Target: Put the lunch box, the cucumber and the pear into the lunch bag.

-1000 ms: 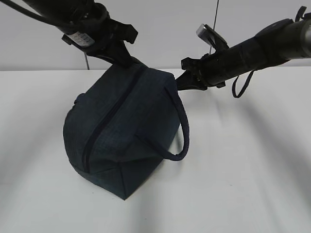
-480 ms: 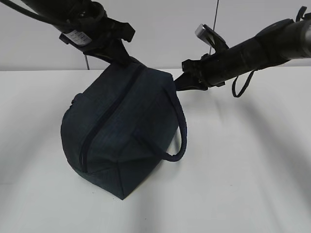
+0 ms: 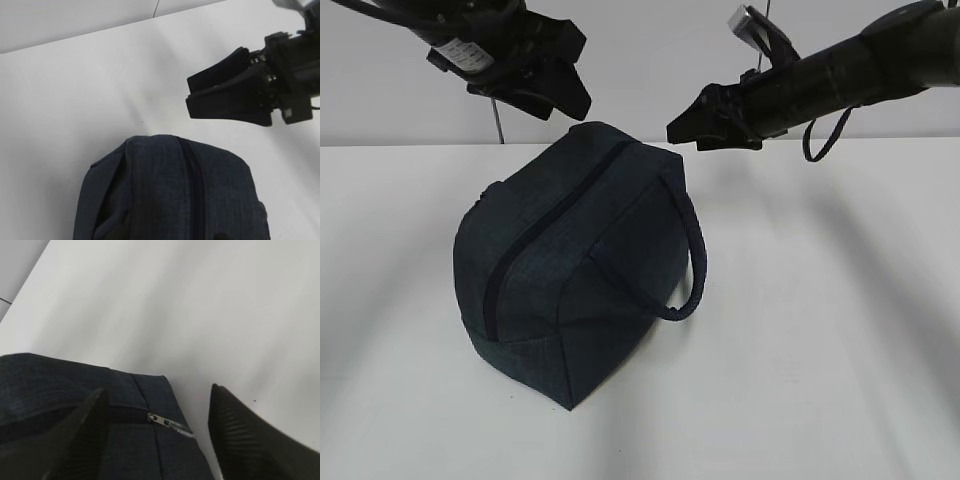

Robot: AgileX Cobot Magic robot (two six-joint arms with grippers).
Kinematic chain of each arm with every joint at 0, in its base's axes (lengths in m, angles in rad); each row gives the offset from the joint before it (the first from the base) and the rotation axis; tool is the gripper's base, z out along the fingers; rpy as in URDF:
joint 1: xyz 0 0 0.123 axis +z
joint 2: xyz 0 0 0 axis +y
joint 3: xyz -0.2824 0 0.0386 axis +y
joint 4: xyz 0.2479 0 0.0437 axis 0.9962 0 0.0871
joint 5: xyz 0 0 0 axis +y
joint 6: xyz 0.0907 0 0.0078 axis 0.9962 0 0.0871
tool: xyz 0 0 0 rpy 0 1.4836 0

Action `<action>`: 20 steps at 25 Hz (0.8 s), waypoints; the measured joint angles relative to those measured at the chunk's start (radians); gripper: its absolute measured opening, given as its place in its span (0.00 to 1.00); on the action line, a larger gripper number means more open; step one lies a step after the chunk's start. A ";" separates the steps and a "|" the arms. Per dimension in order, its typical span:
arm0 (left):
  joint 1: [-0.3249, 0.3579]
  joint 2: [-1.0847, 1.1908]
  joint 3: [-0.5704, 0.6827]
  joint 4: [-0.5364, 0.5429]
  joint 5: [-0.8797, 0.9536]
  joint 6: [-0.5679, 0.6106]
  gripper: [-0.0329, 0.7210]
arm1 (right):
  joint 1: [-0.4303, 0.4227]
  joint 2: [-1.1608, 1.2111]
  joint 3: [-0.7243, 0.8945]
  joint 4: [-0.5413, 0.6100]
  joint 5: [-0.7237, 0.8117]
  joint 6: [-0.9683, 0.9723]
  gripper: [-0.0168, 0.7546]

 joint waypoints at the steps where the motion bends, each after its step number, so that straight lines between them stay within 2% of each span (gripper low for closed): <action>1: 0.000 -0.001 0.000 0.005 0.001 0.000 0.47 | 0.000 -0.012 0.000 -0.002 0.002 0.000 0.66; 4: 0.000 -0.012 0.000 0.043 0.007 0.000 0.47 | -0.012 -0.049 -0.002 -0.046 0.009 0.033 0.67; 7: 0.000 -0.053 0.000 0.099 0.009 0.000 0.47 | -0.030 -0.104 -0.002 -0.157 0.013 0.095 0.67; 10: 0.000 -0.106 0.000 0.124 0.016 0.000 0.47 | -0.036 -0.174 -0.002 -0.339 0.024 0.194 0.67; 15: 0.000 -0.165 0.000 0.160 0.061 -0.034 0.47 | -0.036 -0.274 -0.002 -0.562 0.126 0.399 0.67; 20: 0.000 -0.240 0.043 0.313 0.122 -0.100 0.46 | -0.020 -0.320 -0.004 -0.813 0.296 0.618 0.67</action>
